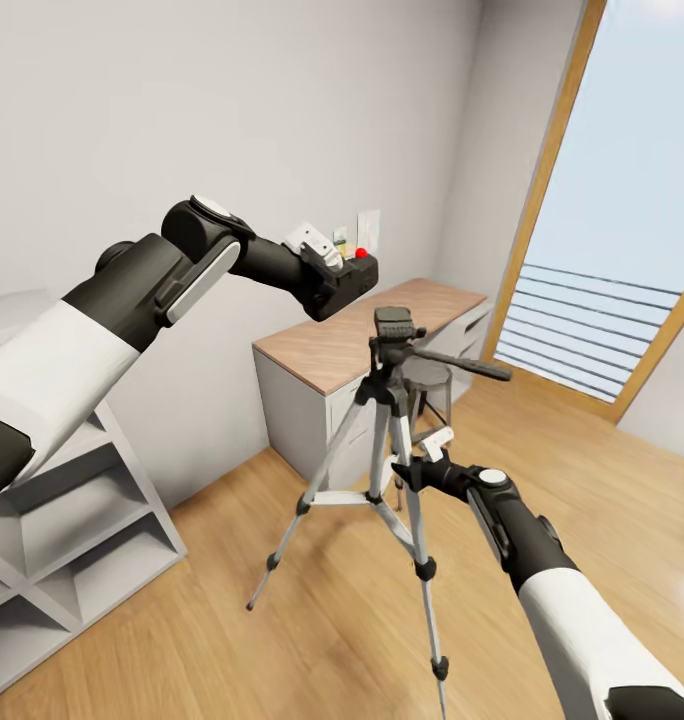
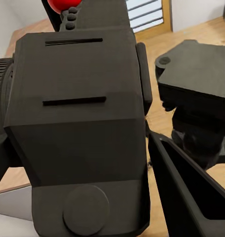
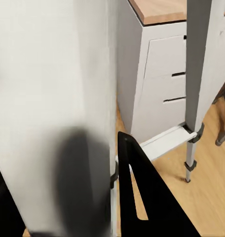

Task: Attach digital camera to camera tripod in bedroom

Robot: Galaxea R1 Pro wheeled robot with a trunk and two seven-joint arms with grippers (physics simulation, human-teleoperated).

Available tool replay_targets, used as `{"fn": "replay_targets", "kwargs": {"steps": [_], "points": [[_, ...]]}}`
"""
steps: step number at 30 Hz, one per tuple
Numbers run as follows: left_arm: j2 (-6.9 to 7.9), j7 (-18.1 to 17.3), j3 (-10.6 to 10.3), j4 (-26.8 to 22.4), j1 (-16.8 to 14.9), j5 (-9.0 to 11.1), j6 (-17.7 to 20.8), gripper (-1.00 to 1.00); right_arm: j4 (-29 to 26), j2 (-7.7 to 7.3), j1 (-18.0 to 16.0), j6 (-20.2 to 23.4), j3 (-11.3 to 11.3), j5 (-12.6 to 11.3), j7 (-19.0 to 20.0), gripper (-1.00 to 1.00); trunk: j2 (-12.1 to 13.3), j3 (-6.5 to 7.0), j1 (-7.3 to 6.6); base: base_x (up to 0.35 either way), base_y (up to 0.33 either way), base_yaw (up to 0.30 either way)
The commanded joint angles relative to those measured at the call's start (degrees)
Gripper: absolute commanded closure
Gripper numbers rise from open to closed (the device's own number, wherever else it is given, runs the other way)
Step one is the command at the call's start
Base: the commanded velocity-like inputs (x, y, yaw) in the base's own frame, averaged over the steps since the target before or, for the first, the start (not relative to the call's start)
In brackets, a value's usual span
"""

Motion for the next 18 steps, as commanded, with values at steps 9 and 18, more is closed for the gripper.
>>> {"fn": "replay_targets", "kwargs": {"steps": [9, 18], "points": [[0.02, 0.00, -0.12, 0.07, -0.09, 0.31, 0.20, 1.00, -2.31, -0.07, -0.27, 1.75, 0.08, -0.66, 2.06, 1.00, -0.15, -0.12, 0.03, 0.000, 0.000, 0.000], [-0.01, 0.00, -0.07, 0.10, -0.12, 0.39, 0.20, 1.00, -3.11, 0.02, -0.26, 1.48, 0.64, -0.34, 2.26, 1.00, -0.15, -0.12, 0.03, 0.000, 0.000, 0.000]]}}
